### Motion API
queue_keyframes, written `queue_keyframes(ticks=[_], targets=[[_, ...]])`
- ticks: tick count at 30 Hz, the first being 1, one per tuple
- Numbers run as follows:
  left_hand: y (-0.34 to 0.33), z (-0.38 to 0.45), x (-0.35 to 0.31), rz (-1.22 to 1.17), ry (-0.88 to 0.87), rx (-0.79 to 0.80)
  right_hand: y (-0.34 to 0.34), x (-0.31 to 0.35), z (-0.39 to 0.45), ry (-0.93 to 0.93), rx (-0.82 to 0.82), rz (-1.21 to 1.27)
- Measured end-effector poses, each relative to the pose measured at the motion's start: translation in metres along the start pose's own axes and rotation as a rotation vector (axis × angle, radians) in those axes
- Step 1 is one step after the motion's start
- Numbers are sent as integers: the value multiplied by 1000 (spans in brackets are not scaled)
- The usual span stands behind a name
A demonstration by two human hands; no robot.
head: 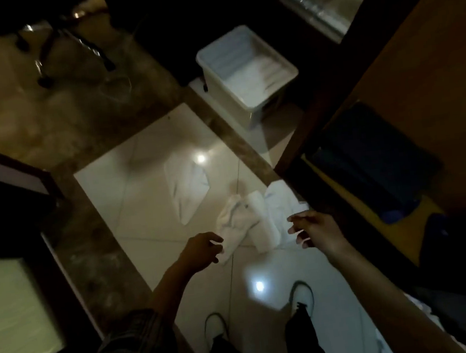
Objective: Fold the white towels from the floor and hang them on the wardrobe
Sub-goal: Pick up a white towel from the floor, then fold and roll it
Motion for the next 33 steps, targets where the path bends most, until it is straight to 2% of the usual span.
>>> queue_keyframes(ticks=[6, 14, 17, 25, 33], targets=[[-61, 109, 121, -50, 141, -6, -77, -118, 81, -127, -30, 142], [-159, 241, 236, -25, 249, 33, -128, -248, 193, -248, -56, 176], [-190, 286, 272, -156, 316, -7, -141, -284, 237, -268, -54, 211], [-261, 369, 357, -736, 599, -220, -175, -362, 317, -296, -36, 268], [-285, 405, 375, -804, 616, -312, -195, -408, 346, -351, -23, 260]])
Point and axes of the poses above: each hand's wrist, its own z-axis towards the middle knuckle, its own y-axis out of the back of the hand, x = y × z, the point moved 10 cm from there along z, towards the middle knuckle, and after that the axes turned 1 degree about -y, right-handed, at the moved point
